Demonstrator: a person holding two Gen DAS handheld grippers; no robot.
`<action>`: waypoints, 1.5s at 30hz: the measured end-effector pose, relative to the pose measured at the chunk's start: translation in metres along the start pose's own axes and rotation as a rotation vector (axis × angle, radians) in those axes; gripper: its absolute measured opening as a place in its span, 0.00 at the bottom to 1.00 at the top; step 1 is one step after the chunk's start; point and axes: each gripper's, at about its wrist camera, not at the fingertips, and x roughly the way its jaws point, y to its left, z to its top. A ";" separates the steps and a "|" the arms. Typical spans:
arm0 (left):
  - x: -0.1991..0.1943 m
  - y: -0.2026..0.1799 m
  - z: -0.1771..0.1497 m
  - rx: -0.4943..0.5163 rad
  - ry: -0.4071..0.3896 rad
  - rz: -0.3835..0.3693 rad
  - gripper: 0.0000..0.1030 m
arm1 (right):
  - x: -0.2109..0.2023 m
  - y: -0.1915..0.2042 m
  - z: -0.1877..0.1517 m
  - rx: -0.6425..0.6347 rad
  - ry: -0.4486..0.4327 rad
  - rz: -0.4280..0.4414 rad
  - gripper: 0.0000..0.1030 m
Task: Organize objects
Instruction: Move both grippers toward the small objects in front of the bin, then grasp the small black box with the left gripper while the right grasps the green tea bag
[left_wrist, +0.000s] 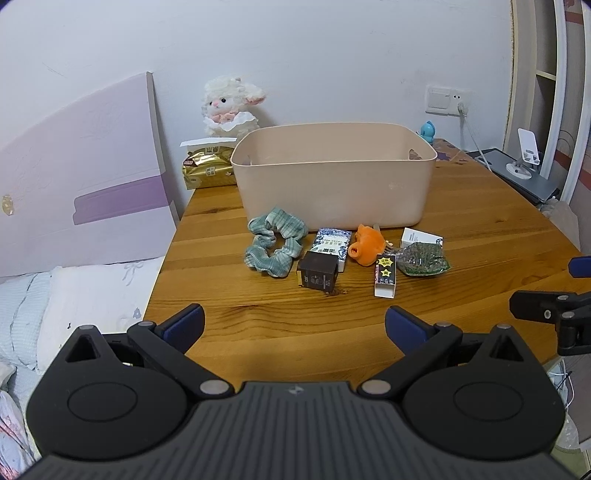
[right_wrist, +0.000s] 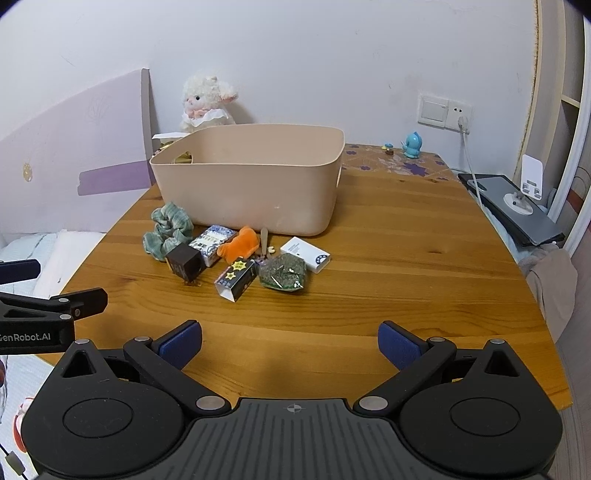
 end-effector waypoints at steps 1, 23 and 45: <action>0.001 0.000 0.000 0.000 0.000 -0.004 1.00 | 0.001 -0.001 0.000 0.002 -0.001 0.002 1.00; 0.069 0.000 0.018 0.057 -0.006 -0.046 1.00 | 0.059 -0.022 0.016 0.008 -0.012 0.017 0.92; 0.172 -0.003 0.022 0.100 0.060 -0.111 0.72 | 0.168 -0.013 0.044 -0.036 0.085 0.070 0.60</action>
